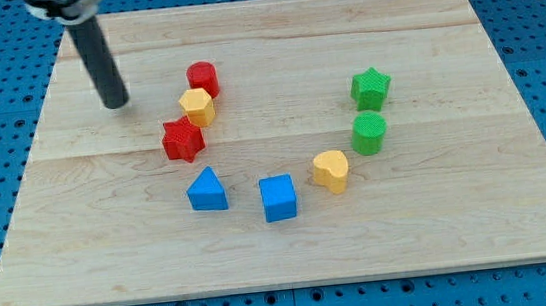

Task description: Place the yellow heartcube and triangle in a horizontal line at the bottom center

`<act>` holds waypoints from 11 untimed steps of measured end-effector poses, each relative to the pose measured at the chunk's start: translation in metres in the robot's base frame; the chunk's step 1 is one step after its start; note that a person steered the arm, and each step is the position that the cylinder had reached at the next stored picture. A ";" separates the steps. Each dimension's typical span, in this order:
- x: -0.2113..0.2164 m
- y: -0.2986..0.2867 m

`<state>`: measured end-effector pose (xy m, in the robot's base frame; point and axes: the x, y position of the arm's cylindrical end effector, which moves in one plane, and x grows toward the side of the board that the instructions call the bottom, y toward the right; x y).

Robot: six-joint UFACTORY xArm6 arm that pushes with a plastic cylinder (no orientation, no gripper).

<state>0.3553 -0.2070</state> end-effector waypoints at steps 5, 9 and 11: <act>-0.150 0.044; -0.090 0.304; 0.008 0.470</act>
<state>0.3629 0.2628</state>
